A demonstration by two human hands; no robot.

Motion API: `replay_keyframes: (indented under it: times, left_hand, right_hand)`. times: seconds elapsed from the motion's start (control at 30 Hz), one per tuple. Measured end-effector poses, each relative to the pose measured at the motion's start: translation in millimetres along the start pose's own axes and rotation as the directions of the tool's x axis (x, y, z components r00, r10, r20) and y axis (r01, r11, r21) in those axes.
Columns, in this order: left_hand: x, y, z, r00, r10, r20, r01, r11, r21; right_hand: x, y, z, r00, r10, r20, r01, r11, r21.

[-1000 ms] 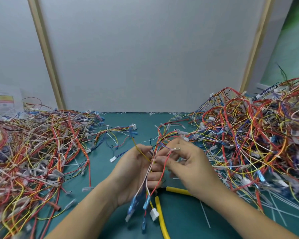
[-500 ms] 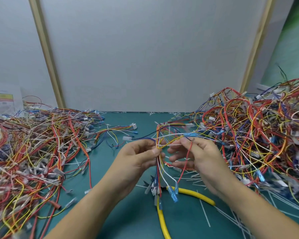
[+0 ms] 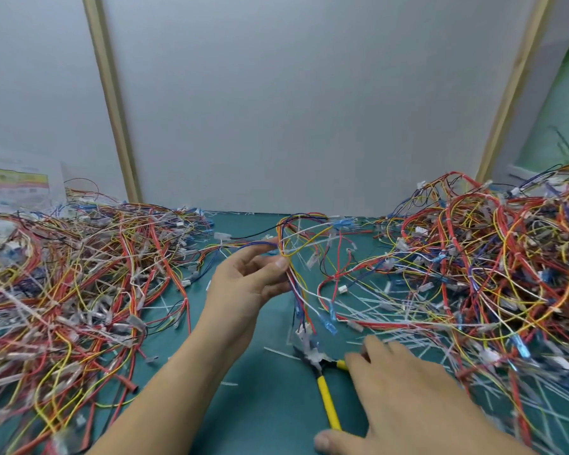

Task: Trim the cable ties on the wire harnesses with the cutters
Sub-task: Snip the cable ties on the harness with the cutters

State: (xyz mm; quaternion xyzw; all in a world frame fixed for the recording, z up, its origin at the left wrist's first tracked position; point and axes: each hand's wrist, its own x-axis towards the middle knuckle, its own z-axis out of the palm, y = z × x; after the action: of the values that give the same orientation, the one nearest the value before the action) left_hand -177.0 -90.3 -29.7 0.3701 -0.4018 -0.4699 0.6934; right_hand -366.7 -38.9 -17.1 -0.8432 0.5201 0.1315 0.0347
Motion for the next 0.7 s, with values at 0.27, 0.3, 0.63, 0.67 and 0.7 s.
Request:
replay_keyframes:
  times: [0.27, 0.3, 0.63, 0.67, 0.7]
  left_hand:
    - [4.7, 7.3, -3.8, 0.999, -0.024, -0.039, 0.016, 0.977, -0.212]
    - [4.8, 7.3, -3.9, 0.999, -0.035, -0.034, 0.026, 0.972, -0.235]
    - [-2.1, 1.3, 3.8, 0.99, -0.024, 0.138, 0.043, 0.99, -0.137]
    - [-2.4, 1.1, 4.3, 0.989, -0.017, 0.145, 0.037, 0.99, -0.137]
    - [-2.7, 0.6, 4.5, 0.988, -0.007, 0.155, 0.028, 0.99, -0.136]
  right_hand:
    - [-12.5, 54.4, 4.1, 0.987, 0.084, -0.139, -0.024, 0.922, 0.386]
    - [-11.0, 60.8, 5.7, 0.979, 0.112, -0.171, -0.016, 0.877, 0.481]
    - [27.8, 44.1, -5.9, 0.916, 0.166, -0.364, 0.27, 0.417, 0.868]
    - [31.2, 41.5, -3.6, 0.901, 0.156, -0.406, 0.301, 0.448, 0.842]
    - [33.5, 40.2, -0.7, 0.884, 0.144, -0.444, 0.333, 0.473, 0.816]
